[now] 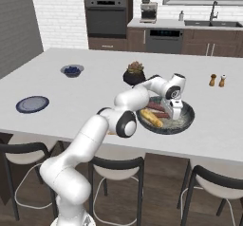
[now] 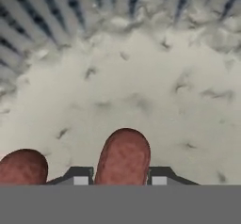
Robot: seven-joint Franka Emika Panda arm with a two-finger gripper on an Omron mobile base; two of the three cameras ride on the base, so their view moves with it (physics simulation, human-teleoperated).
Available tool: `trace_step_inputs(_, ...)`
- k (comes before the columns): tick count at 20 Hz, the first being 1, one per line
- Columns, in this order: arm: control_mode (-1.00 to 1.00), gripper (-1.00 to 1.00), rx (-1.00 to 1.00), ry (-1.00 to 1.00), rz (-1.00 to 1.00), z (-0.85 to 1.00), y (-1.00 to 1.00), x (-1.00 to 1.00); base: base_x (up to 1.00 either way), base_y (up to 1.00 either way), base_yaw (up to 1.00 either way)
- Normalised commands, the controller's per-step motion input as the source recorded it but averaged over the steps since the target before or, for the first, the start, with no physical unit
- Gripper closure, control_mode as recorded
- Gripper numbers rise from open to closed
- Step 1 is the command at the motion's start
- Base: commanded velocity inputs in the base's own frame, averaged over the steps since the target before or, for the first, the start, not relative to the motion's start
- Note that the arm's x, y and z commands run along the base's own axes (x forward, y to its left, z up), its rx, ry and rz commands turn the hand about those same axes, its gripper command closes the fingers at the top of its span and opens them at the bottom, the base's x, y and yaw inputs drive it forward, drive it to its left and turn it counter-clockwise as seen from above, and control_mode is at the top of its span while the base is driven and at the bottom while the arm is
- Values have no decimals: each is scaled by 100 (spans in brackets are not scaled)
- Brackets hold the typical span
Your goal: Place one bun and one sausage from the bowl on each plate.
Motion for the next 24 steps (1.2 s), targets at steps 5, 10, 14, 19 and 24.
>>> trace_step_inputs(5, -100, 100, 0, 0, 0, 7, 0, 0, 0, 0, 0)
trace_step_inputs(10, -100, 100, 0, 1, -8, 53, -3, -10, 0, 0, 0)
trace_step_inputs(14, -100, 100, 0, 1, -13, 43, 1, -47, 0, 0, 0)
trace_step_inputs(19, -100, 100, 0, 0, -24, 30, 11, -78, 0, 0, 0)
trace_step_inputs(24, -100, 100, -1, 0, -31, 8, 49, -99, 0, 0, 0)
